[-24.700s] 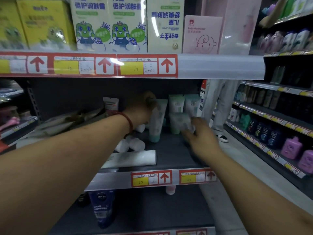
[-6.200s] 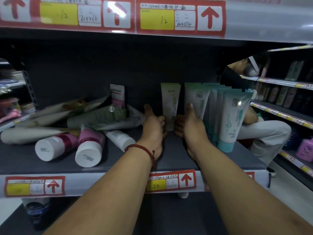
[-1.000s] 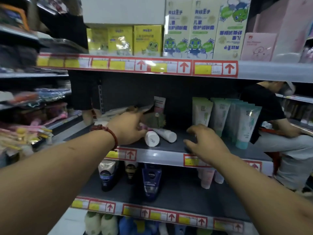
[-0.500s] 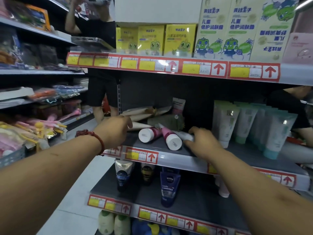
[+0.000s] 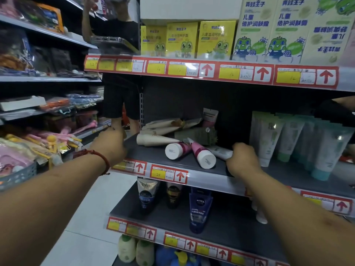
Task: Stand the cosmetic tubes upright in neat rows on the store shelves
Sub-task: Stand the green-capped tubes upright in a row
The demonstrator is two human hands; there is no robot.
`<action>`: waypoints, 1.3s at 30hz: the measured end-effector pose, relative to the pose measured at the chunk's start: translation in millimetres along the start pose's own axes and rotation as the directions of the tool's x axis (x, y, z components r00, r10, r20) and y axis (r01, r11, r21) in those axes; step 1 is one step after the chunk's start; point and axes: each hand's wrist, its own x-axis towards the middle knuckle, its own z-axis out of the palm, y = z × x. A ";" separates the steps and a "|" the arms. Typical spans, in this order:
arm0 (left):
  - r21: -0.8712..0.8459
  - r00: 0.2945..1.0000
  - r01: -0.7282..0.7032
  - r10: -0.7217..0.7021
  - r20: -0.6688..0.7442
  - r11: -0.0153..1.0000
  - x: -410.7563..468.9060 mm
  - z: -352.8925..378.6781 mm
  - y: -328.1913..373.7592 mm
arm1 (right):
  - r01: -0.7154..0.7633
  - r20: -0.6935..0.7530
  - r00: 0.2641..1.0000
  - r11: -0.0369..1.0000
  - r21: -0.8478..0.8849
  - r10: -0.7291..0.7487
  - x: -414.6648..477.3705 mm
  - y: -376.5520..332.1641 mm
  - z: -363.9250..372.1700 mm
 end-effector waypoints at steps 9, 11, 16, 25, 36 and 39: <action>-0.141 0.971 -0.231 0.236 0.022 0.963 -22.2 -12.7 61.5 | 0.043 -0.184 0.983 0.989 0.145 -0.016 -22.1 7.5 -19.2; -0.192 0.961 -0.272 0.278 0.008 0.943 -26.8 -13.6 82.9 | 0.051 -0.205 0.979 0.978 0.203 -0.008 -26.8 10.6 -28.8; -0.417 0.942 -0.297 0.334 0.017 0.859 -40.2 -7.9 151.1 | 0.004 -0.186 0.981 0.953 0.302 0.055 -35.2 31.3 -52.2; -0.879 0.902 -0.056 0.402 0.159 0.473 -60.9 21.5 274.9 | -0.002 -0.148 0.985 0.851 0.525 0.094 -30.1 67.8 -55.8; -0.950 0.850 0.082 0.477 0.224 0.300 -50.7 56.1 301.5 | 0.036 -0.106 0.994 0.790 0.612 0.038 -31.5 100.0 -65.6; -0.950 0.872 0.063 0.447 0.201 0.306 -54.9 59.9 305.1 | 0.034 -0.115 0.992 0.799 0.601 0.044 -32.6 102.7 -56.9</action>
